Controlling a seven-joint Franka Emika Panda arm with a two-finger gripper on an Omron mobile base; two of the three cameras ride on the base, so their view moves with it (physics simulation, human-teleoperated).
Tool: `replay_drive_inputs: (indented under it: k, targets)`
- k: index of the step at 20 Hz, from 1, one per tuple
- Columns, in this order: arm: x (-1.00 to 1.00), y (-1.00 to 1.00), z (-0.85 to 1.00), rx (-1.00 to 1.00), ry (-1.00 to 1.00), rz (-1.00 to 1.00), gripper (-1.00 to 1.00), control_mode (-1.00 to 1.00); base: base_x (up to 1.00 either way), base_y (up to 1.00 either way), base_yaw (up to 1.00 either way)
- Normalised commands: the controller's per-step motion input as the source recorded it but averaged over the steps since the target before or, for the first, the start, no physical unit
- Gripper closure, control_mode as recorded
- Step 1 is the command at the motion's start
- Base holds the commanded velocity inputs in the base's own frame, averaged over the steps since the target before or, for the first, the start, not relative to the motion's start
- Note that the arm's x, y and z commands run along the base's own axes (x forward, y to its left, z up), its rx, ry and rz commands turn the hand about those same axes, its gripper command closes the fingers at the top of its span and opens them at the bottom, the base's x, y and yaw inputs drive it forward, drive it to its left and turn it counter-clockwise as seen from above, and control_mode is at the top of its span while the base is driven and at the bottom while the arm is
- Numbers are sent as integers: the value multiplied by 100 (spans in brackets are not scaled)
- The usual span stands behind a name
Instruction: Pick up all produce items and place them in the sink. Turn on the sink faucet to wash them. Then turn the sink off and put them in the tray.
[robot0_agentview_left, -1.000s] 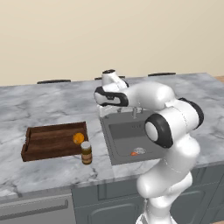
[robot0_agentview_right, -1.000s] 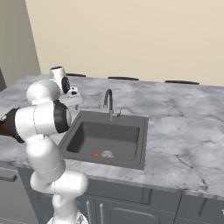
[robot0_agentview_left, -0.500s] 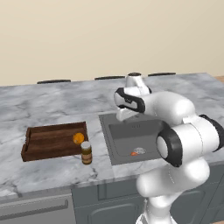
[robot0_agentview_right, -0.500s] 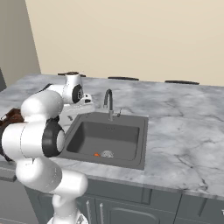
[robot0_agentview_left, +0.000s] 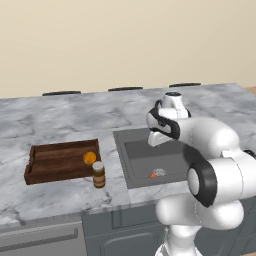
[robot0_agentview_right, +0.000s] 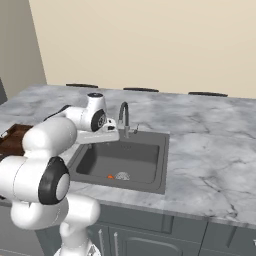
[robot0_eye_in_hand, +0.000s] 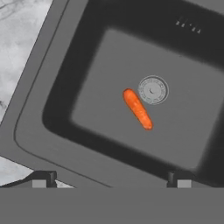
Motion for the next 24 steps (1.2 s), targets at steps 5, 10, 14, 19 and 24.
replay_drive_inputs:
  k: [5,10,14,19,24]
  targets:
    - [-11,-16,-31,0,10,-5,-100,-100,0,0,0]
    - [0,-1,-21,0,11,-4,-100,-100,0,0,0]
    - [0,0,-8,0,4,-2,-100,-100,0,0,0]
    - [0,0,0,0,2,0,-100,-100,0,0,0]
    - [0,-1,-3,0,3,0,-100,-100,0,0,0]
